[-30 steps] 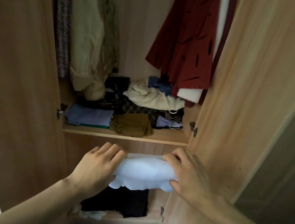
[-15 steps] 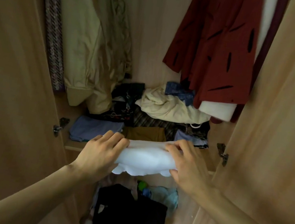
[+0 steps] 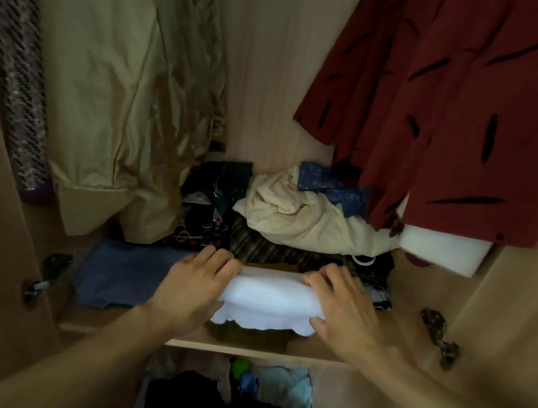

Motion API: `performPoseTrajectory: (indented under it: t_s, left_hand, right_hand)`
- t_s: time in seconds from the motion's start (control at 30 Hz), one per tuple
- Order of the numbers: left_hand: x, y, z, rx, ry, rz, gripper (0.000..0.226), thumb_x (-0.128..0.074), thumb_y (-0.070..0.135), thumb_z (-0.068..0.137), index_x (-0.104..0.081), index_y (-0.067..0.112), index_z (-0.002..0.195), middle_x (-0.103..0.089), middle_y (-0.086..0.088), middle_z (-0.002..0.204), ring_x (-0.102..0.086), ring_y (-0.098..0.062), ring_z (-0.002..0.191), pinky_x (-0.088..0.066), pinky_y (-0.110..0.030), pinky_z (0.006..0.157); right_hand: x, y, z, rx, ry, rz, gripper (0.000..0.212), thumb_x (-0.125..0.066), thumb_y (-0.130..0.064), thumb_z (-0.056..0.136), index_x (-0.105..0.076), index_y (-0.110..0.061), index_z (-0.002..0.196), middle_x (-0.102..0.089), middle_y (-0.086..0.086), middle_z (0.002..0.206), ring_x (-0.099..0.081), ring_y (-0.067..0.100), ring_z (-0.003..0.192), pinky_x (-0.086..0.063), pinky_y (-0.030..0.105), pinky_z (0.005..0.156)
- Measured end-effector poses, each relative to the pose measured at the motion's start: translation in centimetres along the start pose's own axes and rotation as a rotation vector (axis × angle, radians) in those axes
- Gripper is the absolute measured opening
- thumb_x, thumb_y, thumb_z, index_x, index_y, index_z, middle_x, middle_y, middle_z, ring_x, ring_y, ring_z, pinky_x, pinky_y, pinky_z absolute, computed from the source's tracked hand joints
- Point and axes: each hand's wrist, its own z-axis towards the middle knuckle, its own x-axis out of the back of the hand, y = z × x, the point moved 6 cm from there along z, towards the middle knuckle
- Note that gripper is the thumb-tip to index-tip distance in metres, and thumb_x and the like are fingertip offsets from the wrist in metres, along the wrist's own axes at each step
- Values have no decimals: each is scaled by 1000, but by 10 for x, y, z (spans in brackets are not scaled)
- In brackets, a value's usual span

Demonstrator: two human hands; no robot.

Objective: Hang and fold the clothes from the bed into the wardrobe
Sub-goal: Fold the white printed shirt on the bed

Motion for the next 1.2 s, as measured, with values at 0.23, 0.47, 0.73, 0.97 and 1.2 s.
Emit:
performPoseTrajectory:
  t_s: [0.23,0.47,0.73,0.97,1.2]
  left_hand:
    - [-57,-49,59,50,72,-57,59,-86,14,50,-62,14,103,-63,-8,100,-61,-31,87,-48,-37,62]
    - [-135,-63,64,84,168,-46,31,-53,16,75,-56,19,106,-59,-7,115,-56,-30,101,-36,-40,78]
    - [-219,-45,4,179,-511,-285,57,-59,25,66,-50,32,123,-43,7,138,-41,-22,127,-39,-36,93]
    - [-207,-69,60,306,-269,-348,56,-29,56,92,-52,25,133,-52,2,135,-46,-22,126,-43,-39,101]
    - [-283,-64,39,361,-460,-314,70,-1,73,89,16,43,150,23,17,157,13,-10,150,10,-38,122]
  right_hand:
    - [-38,33,63,-89,64,7,57,-76,-8,53,-63,-13,108,-55,7,98,-55,29,88,-47,39,67]
    - [-125,59,71,-180,157,114,56,-77,-1,61,-62,-13,113,-57,11,112,-51,27,103,-43,37,82]
    - [-209,49,-3,-194,-202,404,55,-57,-3,77,-51,-21,129,-43,1,134,-42,19,126,-42,33,101]
    - [-184,73,60,-198,-145,478,31,-49,-18,90,-64,-13,116,-57,3,116,-51,22,111,-46,43,98]
    - [-248,65,71,-305,-234,250,62,-28,-53,99,-35,-21,151,-26,8,160,-22,27,148,-12,43,123]
